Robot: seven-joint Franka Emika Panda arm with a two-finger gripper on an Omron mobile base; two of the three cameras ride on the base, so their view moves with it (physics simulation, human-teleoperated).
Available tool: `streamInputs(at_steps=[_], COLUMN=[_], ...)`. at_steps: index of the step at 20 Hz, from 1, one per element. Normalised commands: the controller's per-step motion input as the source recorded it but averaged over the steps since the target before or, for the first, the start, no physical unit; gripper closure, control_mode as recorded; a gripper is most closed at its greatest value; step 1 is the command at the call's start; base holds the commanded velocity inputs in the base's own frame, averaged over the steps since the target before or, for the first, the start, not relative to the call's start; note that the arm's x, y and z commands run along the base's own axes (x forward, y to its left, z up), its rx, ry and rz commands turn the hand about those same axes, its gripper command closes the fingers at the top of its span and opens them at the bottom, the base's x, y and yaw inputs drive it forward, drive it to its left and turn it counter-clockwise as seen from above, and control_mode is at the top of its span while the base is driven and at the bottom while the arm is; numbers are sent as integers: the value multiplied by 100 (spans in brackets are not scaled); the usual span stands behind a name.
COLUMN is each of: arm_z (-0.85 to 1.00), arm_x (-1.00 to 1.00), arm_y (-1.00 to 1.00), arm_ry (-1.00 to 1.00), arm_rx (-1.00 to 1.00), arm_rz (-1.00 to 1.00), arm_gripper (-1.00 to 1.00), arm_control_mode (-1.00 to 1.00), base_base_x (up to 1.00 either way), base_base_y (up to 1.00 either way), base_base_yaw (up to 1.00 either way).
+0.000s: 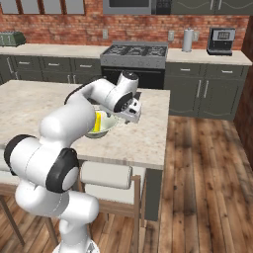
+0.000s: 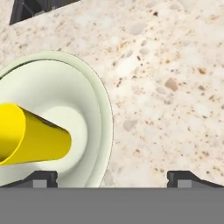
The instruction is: Place the cup inside the bowl on the dining table and move the bowl to any counter.
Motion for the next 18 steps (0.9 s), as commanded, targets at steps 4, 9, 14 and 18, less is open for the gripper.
streamInputs(at_steps=[4, 9, 14, 18], arm_z=[0, 0, 0, -4], arm_x=[1, 2, 0, 0], arm_y=[-19, -1, 1, 9], arm_ry=[0, 0, 0, 0], arm_rx=[16, 18, 13, 2], arm_rz=[0, 0, 0, 0], arm_gripper=[-100, -100, -100, -100], arm_control_mode=[-100, -100, -100, -100], base_base_x=[0, 0, 0, 0], base_base_y=[0, 0, 0, 0], base_base_yaw=[0, 0, 0, 0])
